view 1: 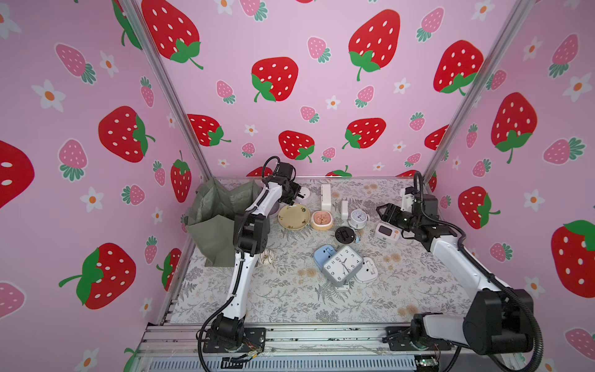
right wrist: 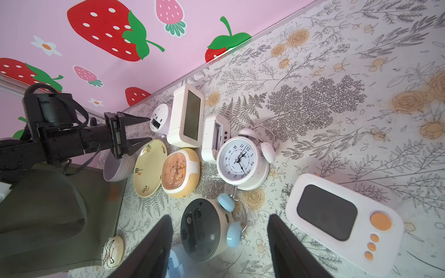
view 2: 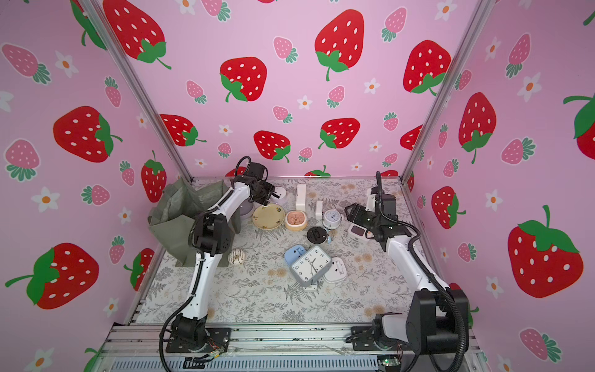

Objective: Put the alarm clock into the canvas bag
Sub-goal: Pick up the alarm from the center of the board.

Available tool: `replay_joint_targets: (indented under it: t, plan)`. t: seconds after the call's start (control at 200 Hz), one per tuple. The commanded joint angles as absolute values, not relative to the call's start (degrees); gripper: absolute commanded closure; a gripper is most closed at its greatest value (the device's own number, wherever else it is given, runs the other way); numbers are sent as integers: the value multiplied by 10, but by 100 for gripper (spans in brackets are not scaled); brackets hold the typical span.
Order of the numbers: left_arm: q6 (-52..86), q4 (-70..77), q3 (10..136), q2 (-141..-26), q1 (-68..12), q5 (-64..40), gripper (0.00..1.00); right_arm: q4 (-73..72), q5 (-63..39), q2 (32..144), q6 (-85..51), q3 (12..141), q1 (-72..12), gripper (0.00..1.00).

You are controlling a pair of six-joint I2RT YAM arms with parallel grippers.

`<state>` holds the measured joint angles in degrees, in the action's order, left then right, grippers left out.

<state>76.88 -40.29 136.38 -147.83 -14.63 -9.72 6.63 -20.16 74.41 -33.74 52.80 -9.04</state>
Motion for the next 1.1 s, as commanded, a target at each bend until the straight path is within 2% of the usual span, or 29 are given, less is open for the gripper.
replay_joint_targets:
  t: [0.0,0.275,0.65,0.886,1.021,1.091]
  plan:
    - [777,-377,1348,-1471,-147,-102,48,69,-204,747,-335,534,-87,36]
    - [784,-331,1328,-1483,-147,-111,64,73,-209,751,-336,540,-88,37]
    - [771,-374,1326,-1491,-148,-106,74,78,-202,739,-338,547,-87,37]
    - [761,-386,1331,-1506,-148,-121,72,87,-201,733,-336,549,-86,37]
    - [758,-392,1344,-1516,-146,-132,74,92,-198,725,-332,552,-86,37]
    - [759,-390,1346,-1517,-147,-137,79,96,-196,722,-330,554,-87,37]
